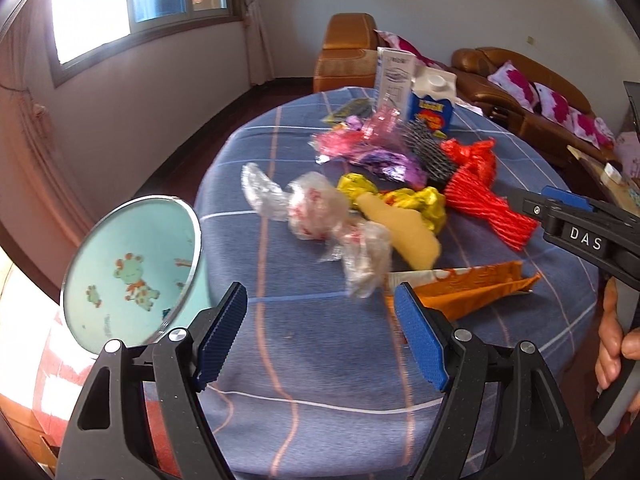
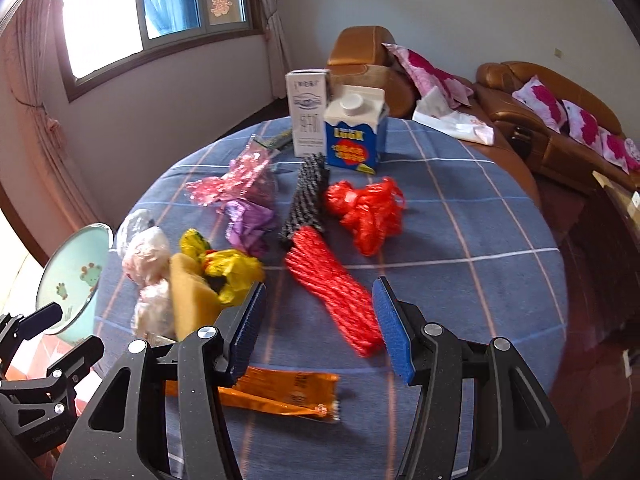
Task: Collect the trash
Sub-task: 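Move both open tools back over the trash on the table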
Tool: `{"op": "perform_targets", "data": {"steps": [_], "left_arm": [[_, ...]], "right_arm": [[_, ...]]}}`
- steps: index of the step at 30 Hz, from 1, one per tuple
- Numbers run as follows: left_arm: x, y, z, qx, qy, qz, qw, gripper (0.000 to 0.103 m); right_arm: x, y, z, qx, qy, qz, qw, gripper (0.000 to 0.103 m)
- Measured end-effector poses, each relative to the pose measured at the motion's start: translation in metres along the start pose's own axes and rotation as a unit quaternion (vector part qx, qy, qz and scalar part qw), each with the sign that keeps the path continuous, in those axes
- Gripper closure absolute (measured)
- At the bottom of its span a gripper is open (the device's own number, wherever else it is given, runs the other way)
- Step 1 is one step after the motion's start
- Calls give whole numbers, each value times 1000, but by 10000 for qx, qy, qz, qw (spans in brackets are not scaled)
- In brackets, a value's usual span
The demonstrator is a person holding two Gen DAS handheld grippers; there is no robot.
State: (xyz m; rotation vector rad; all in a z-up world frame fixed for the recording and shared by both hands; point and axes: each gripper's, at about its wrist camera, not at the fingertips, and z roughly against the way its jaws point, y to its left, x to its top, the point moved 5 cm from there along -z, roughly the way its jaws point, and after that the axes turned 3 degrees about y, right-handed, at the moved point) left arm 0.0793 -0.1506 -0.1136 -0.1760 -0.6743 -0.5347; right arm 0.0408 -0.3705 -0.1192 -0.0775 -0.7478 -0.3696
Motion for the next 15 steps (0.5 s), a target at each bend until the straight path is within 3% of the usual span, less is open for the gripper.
{"op": "perform_targets", "data": {"steps": [15], "left_arm": [[0, -53, -31, -469, 385, -248, 9978, 30]], "right_arm": [[-11, -38, -4, -88, 93, -103, 9999, 48]]}}
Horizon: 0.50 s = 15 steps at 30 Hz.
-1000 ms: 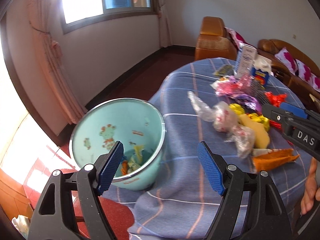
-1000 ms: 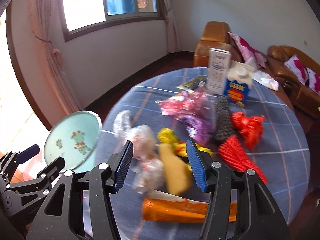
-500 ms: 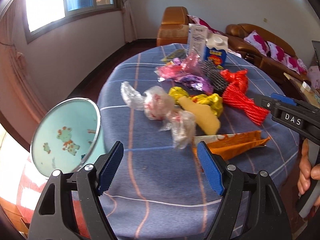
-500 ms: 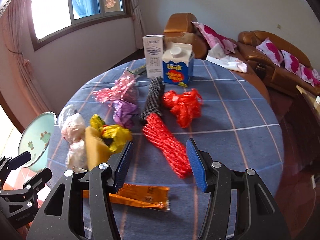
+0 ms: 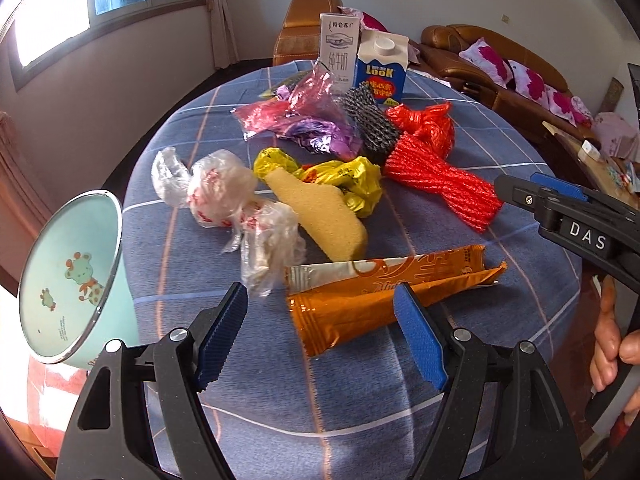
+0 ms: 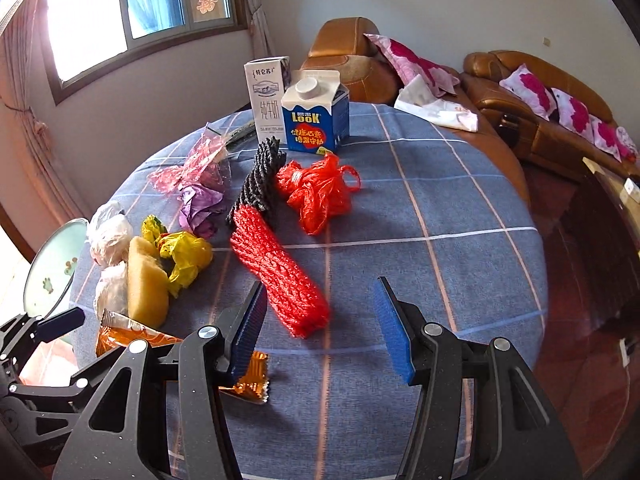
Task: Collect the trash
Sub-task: 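Move both open tools back over the trash on the table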
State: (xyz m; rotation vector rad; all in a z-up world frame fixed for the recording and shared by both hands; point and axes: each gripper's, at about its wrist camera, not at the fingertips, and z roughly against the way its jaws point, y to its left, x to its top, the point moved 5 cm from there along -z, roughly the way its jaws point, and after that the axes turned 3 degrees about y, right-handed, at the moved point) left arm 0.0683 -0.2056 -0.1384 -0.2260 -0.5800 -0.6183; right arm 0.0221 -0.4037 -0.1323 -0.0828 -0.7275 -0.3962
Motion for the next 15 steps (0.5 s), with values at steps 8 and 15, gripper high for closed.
{"op": "perform_targets", "data": {"steps": [8, 15], "left_arm": [[-4, -15, -14, 6, 194, -209, 9996, 63], [-5, -19, -9, 24, 109, -427, 9990, 71]], "right_arm": [[-6, -18, 2, -75, 41, -33, 10000, 48], [-13, -28, 0, -127, 131, -118, 9998, 48]]}}
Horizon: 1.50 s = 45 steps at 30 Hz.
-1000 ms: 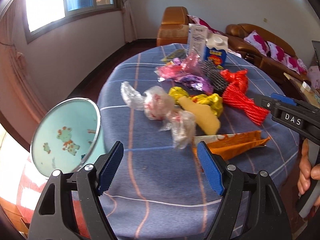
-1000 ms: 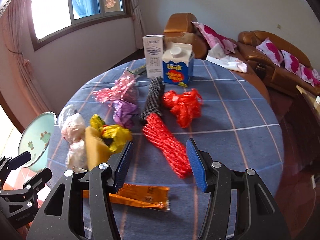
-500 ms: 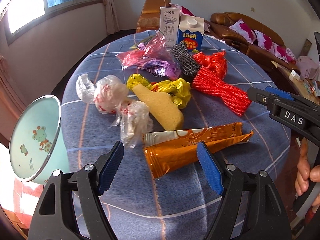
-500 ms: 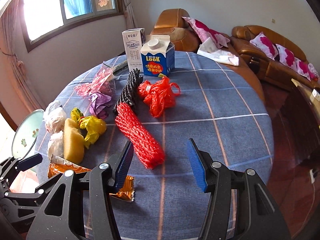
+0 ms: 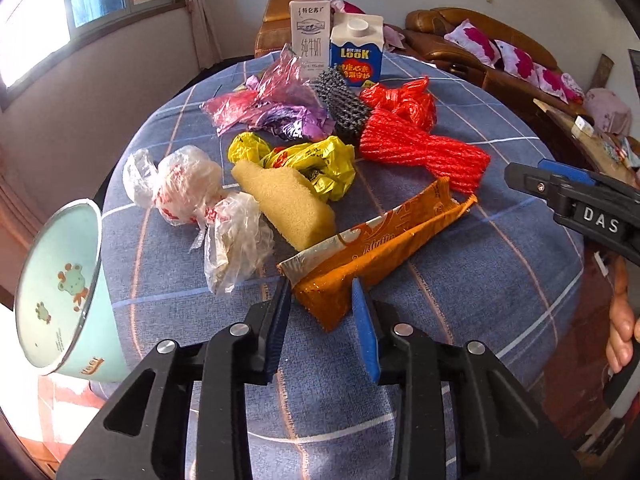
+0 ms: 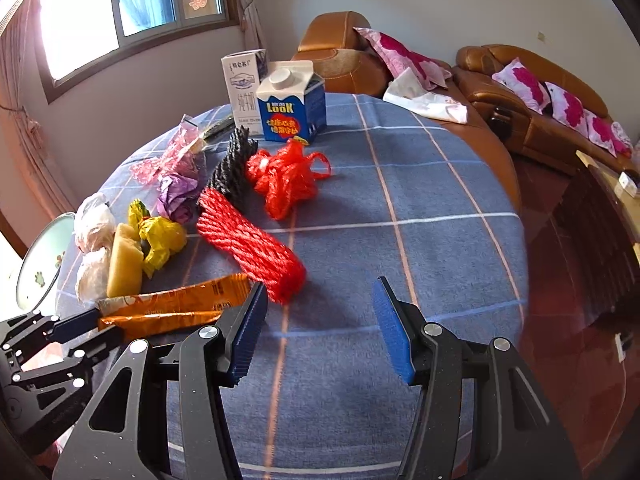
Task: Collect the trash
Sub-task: 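Move both open tools back over the trash on the table, then grasp the orange snack wrapper with the left tool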
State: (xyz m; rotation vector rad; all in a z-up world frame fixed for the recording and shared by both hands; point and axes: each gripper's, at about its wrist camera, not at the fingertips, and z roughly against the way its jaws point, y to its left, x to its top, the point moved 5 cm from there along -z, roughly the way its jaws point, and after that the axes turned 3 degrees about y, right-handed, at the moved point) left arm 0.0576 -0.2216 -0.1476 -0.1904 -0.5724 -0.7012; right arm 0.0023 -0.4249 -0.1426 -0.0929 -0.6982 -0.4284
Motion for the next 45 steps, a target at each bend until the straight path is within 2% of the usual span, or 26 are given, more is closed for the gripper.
{"op": "perform_targets", "data": {"steps": [3, 4, 6, 11, 14, 15, 17, 19, 20, 23, 28, 34, 41, 45], "left_arm": [[0, -3, 11, -94, -64, -284, 9995, 64], [1, -4, 16, -110, -82, -414, 9991, 48], [3, -6, 25, -42, -194, -637, 9978, 31], [17, -17, 36, -11, -451, -1164, 9922, 31], [26, -31, 22, -237, -414, -1509, 9874, 31], [29, -35, 12, -240, -345, -1577, 9866, 31], [29, -38, -1, -252, -172, -1589, 9868, 44], [26, -36, -16, -342, 98, -1466, 9886, 63], [24, -36, -19, -406, 174, -1418, 9889, 68], [19, -37, -20, -378, 112, -1443, 9888, 73], [23, -33, -12, -391, 19, -1267, 9912, 88], [31, -21, 19, -560, -165, -982, 9935, 88], [35, 8, 45, -336, -284, -671, 9968, 88], [38, 34, 59, -184, -431, -277, 9985, 88]], "right_arm": [[-1, -4, 1, -24, 9, -21, 10000, 48], [-1, -6, 3, -43, 1, -29, 10000, 48], [-2, -9, 5, -70, -5, -37, 10000, 48], [-4, -21, 7, -119, 55, -18, 9999, 48], [-4, -30, 9, -162, 82, -64, 9998, 48], [-5, -33, 10, -162, 88, -103, 9998, 48], [-5, -36, 10, -118, 111, -156, 9997, 48], [-6, -36, 10, -60, 127, -163, 9998, 48], [-5, -34, 10, -19, 125, -136, 9998, 48], [-1, -26, 5, 121, 139, -21, 9998, 48], [11, -17, -1, 335, 148, -46, 9993, 48], [22, -12, -8, 476, 114, -24, 9988, 48], [40, 11, -28, 868, 198, 95, 9960, 48], [43, 29, -37, 998, 214, 404, 9940, 48]]}}
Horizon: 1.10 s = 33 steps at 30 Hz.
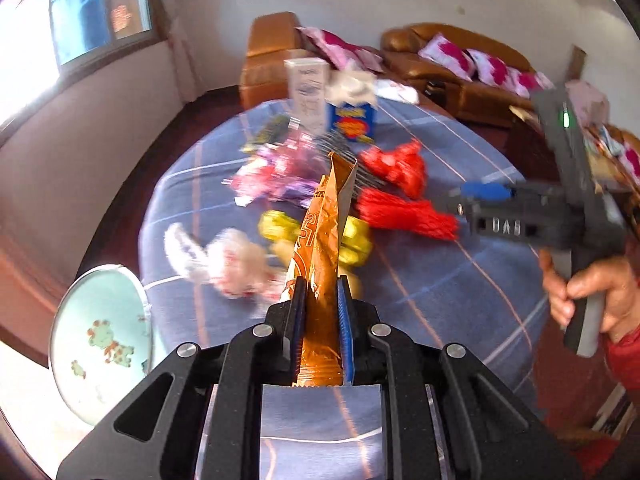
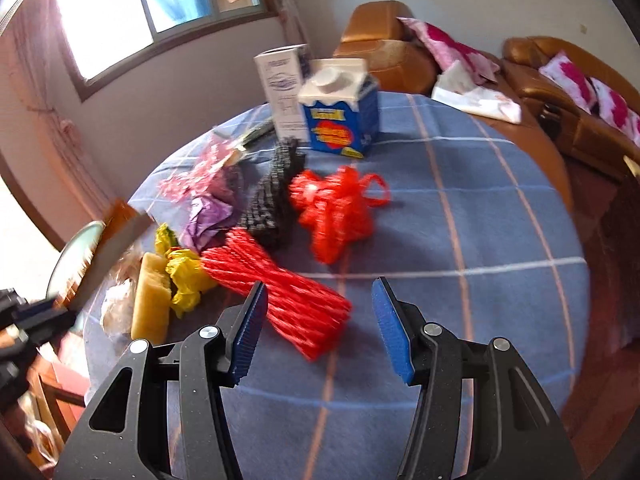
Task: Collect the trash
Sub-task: 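Grasp the orange snack wrapper with the left tool, then carry the orange wrapper toward the bin while the right tool grasps the red netting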
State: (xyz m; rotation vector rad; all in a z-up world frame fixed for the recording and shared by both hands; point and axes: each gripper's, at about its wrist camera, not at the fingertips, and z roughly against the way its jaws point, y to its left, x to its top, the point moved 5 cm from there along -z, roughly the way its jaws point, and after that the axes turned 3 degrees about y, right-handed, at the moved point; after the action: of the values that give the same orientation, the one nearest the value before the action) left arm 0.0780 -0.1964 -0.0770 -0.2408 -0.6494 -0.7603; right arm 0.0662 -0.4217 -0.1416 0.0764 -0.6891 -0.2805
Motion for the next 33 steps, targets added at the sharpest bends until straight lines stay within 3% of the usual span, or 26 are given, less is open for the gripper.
{"op": "perform_targets", "data": {"steps": [6, 12, 16, 24, 33], "left_arm": [[1, 47, 21, 430, -167, 476, 9978, 88], [-6, 80, 31, 644, -204, 816, 9944, 88], [-12, 94, 35, 703, -239, 973, 9925, 88], [-32, 120, 42, 897, -245, 1292, 9873, 88], [-62, 164, 61, 1495, -182, 1710, 9737, 88]], "right_arm": [[-4, 12, -28, 68, 382, 326, 9987, 49], [-11, 19, -31, -89, 442, 489, 9978, 74], [-12, 21, -19, -212, 385, 336, 9985, 84], [-1, 51, 29, -206, -199, 146, 9995, 85], [18, 149, 26, 435, -404, 557, 9967, 85]]}}
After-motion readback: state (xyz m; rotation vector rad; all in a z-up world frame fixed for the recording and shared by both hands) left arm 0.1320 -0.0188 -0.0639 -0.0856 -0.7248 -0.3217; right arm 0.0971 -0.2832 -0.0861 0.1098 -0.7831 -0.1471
